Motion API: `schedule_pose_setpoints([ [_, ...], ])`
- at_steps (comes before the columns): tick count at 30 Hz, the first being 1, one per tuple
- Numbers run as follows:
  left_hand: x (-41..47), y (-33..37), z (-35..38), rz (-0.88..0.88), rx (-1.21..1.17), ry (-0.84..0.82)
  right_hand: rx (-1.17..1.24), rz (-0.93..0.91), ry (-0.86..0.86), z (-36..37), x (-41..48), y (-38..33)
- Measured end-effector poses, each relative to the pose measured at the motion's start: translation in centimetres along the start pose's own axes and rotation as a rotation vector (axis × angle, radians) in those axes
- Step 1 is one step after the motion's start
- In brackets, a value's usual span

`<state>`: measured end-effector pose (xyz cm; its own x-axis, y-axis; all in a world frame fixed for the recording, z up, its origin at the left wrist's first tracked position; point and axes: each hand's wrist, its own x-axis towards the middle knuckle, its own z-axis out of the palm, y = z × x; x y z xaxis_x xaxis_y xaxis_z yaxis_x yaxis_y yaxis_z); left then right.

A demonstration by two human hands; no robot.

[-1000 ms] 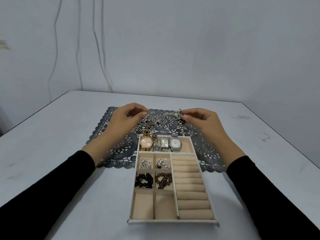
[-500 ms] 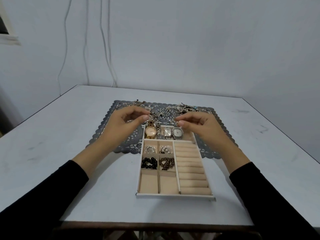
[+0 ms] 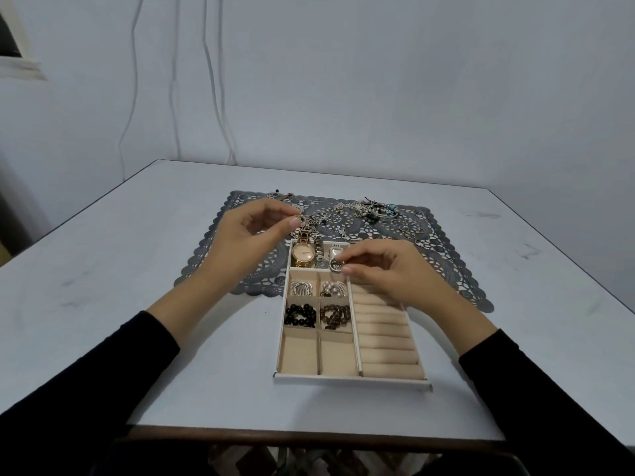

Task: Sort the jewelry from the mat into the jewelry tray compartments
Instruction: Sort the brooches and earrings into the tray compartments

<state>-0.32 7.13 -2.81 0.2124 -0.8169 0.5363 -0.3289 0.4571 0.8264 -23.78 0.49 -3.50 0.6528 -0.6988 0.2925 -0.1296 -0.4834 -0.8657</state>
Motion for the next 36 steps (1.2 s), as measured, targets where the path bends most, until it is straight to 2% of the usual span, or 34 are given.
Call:
schedule_pose_setpoints([
  [10, 0.0, 0.0, 0.3, 0.003, -0.028, 0.004, -0.211, -0.07, -0.103, 0.2, -0.1, -0.7],
  [21, 0.0, -0.3, 0.5, 0.004, -0.018, -0.03, -0.361, -0.014, -0.13, 0.6, 0.3, -0.8],
  [36, -0.2, -0.3, 0.7, 0.01, 0.007, -0.042, -0.33, 0.015, -0.143, 0.3, 0.6, -0.8],
])
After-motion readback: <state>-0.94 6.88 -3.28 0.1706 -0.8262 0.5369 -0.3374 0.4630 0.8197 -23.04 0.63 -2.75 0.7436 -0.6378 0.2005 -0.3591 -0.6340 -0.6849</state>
